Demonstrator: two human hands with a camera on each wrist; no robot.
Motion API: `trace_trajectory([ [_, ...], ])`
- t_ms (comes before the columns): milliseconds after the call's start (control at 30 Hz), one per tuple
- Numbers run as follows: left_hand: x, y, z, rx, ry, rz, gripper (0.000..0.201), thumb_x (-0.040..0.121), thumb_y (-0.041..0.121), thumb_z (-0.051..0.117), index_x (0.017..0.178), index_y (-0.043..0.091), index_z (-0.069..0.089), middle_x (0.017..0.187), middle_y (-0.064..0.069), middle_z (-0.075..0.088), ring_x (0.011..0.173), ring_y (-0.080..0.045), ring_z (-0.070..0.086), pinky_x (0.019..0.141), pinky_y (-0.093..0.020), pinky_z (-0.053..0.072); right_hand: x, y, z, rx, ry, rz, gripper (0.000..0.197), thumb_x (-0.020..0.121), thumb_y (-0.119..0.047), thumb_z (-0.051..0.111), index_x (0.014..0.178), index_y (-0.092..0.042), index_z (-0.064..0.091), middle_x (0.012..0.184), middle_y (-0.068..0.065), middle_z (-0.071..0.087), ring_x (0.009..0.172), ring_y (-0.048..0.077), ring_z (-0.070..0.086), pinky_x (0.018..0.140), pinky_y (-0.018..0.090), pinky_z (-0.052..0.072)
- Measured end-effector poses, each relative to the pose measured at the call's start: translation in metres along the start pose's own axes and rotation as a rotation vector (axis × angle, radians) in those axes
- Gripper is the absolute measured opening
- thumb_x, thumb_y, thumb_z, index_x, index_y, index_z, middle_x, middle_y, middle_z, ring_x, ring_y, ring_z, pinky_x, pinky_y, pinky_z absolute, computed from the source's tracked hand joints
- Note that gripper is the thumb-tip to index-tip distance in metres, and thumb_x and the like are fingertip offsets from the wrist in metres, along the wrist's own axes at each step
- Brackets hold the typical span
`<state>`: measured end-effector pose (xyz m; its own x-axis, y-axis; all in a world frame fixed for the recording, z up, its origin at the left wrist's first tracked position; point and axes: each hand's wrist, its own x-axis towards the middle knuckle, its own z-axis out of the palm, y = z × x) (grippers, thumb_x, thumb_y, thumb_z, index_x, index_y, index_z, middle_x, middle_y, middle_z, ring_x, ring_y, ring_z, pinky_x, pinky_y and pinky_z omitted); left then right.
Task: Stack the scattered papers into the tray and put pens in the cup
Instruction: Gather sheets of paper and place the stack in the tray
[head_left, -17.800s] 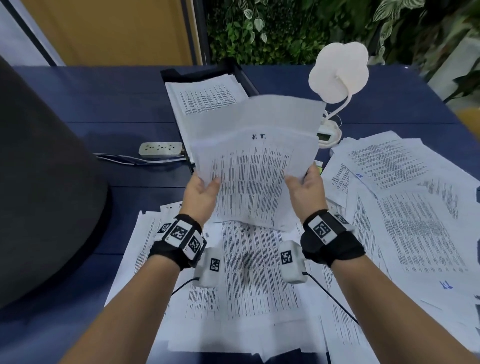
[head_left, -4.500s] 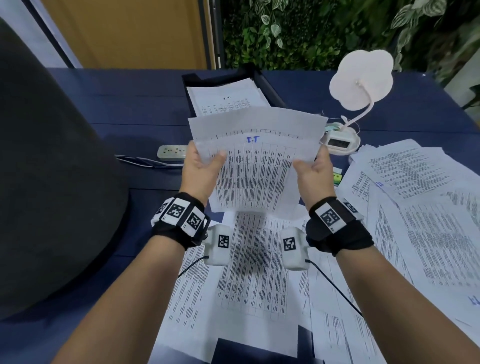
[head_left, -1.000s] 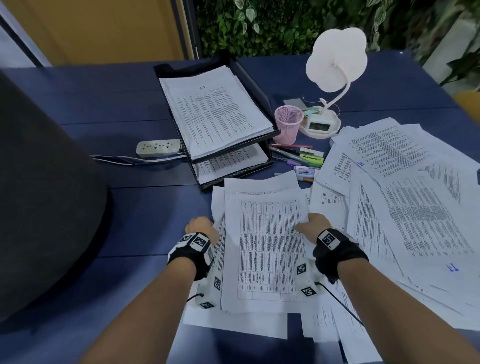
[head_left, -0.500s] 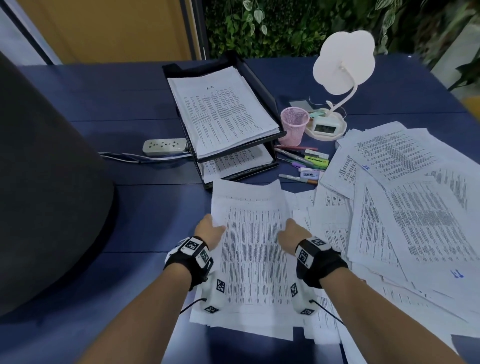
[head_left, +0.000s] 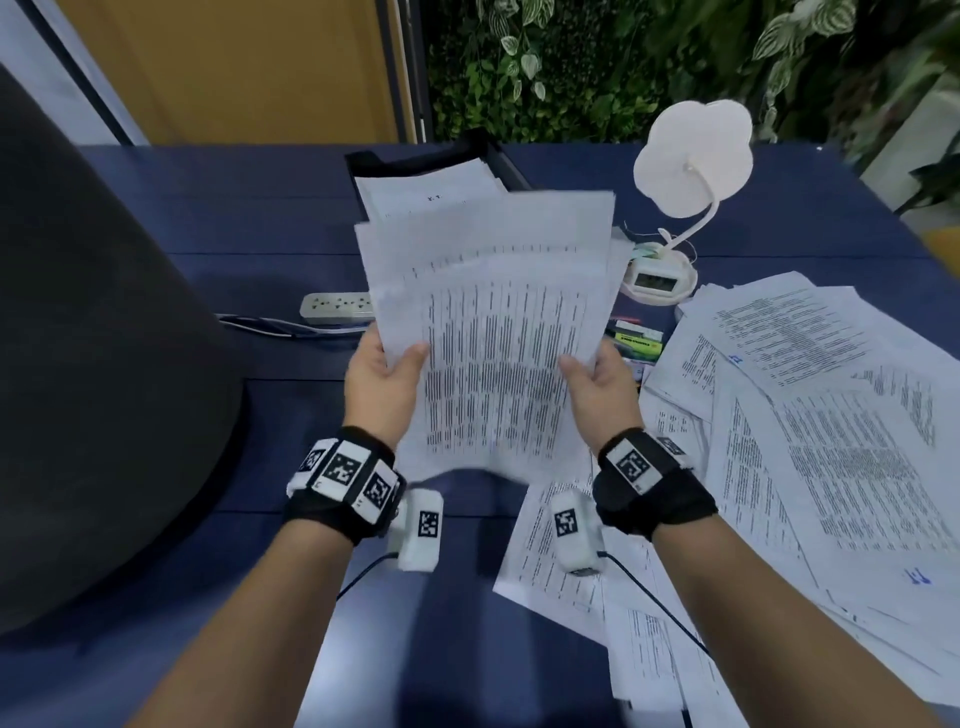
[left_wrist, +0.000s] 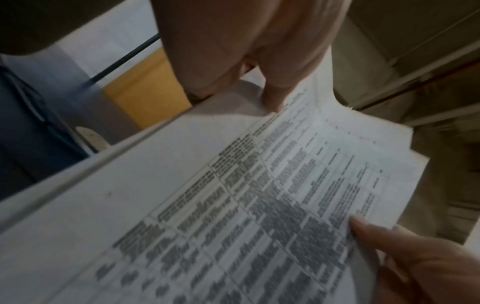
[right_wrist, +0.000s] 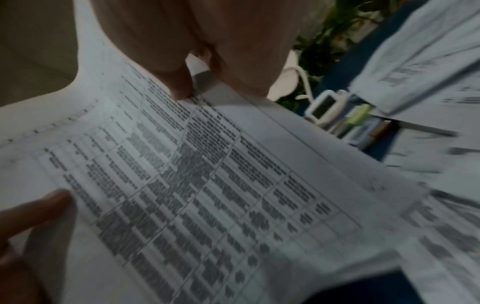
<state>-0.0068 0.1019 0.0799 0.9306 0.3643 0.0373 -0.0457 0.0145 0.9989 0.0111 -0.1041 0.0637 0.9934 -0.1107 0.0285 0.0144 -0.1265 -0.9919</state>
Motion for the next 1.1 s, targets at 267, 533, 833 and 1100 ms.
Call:
trace_trajectory([
  [267, 0.004, 0.004, 0.000, -0.034, 0.129, 0.072, 0.033, 0.090, 0.000, 0.057, 0.105, 0.028, 0.048, 0.105, 0.006, 0.063, 0.092, 0.003, 0.062, 0.092, -0.029, 0.048, 0.006, -0.012, 0.018, 0.021, 0.054, -0.057, 0.031, 0.087, -0.002, 0.059, 0.110, -0.020, 0.048, 0.110, -0.002, 0.064, 0.103, 0.012, 0.062, 0.096, 0.032, 0.049],
  [533, 0.009, -0.004, -0.006, -0.098, 0.000, -0.038, 0.029, 0.089, -0.007, 0.054, 0.108, 0.015, 0.057, 0.106, -0.002, 0.066, 0.101, -0.015, 0.063, 0.101, -0.038, 0.046, 0.015, -0.007, 0.015, 0.066, 0.031, 0.021, 0.028, 0.087, 0.009, 0.044, 0.106, -0.011, 0.046, 0.081, -0.010, 0.051, 0.068, -0.002, 0.048, 0.057, 0.001, 0.039],
  [833, 0.021, 0.003, 0.006, -0.053, 0.033, -0.024, 0.038, 0.095, 0.001, 0.049, 0.132, 0.003, 0.046, 0.118, 0.000, 0.064, 0.109, -0.010, 0.062, 0.105, -0.038, 0.043, 0.022, 0.009, 0.014, -0.051, -0.011, 0.097, 0.039, 0.087, 0.005, 0.044, 0.122, -0.012, 0.043, 0.099, -0.004, 0.058, 0.081, 0.005, 0.056, 0.070, 0.012, 0.045],
  [1100, 0.068, 0.031, -0.001, -0.091, 0.119, 0.049, 0.017, 0.088, 0.013, 0.058, 0.100, 0.023, 0.054, 0.110, -0.006, 0.067, 0.100, -0.019, 0.064, 0.097, -0.045, 0.049, 0.042, 0.013, -0.008, -0.241, -0.211, 0.318, 0.014, 0.093, -0.021, 0.055, 0.107, -0.017, 0.058, 0.100, 0.003, 0.060, 0.092, 0.022, 0.056, 0.081, 0.045, 0.052],
])
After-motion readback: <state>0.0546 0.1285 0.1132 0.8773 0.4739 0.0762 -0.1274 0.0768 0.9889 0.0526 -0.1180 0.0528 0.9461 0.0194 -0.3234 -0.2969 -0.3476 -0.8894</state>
